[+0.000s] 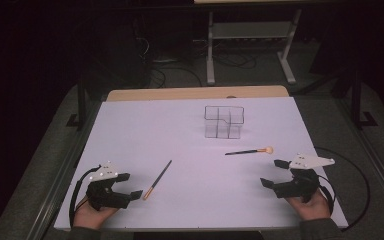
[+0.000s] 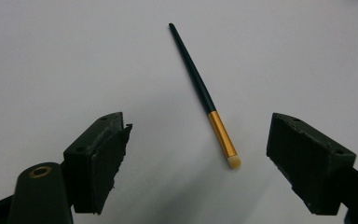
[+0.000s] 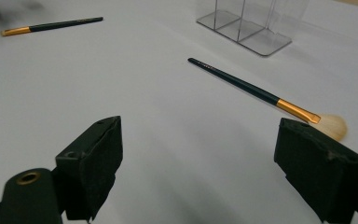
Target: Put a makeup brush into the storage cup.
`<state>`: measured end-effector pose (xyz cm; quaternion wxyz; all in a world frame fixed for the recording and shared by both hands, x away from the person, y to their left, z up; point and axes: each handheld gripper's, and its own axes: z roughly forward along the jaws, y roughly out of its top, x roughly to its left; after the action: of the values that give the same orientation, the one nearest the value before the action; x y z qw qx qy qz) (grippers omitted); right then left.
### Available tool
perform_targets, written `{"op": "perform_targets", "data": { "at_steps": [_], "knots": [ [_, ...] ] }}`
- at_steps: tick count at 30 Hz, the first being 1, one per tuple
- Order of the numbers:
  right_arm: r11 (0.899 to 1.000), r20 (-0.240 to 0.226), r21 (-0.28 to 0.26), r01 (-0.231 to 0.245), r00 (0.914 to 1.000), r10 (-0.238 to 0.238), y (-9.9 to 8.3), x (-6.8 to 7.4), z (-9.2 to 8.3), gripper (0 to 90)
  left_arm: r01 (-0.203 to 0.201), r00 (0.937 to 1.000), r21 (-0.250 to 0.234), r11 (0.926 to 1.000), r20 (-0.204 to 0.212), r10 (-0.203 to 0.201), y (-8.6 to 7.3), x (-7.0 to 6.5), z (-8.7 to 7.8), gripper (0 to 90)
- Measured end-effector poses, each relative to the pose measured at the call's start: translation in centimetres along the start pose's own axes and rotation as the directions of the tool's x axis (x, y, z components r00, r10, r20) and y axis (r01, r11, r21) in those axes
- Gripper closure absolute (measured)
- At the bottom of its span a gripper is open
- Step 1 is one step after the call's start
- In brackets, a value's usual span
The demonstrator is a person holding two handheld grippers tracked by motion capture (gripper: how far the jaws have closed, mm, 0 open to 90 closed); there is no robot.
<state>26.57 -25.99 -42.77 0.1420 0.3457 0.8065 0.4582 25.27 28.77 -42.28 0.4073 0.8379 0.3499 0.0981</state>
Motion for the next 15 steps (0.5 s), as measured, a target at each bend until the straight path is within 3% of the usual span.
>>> {"op": "perform_targets", "data": {
  "at_steps": [15],
  "knots": [
    [1.0, -0.014, 0.014, 0.011, 0.9998, -0.01, -0.02, 0.06, 0.16, 14.5, 0.003, 1.0, -0.004, 1.0, 0.005, -0.003, 0.27, -0.05, 0.16, 18.9]
  ]
}}
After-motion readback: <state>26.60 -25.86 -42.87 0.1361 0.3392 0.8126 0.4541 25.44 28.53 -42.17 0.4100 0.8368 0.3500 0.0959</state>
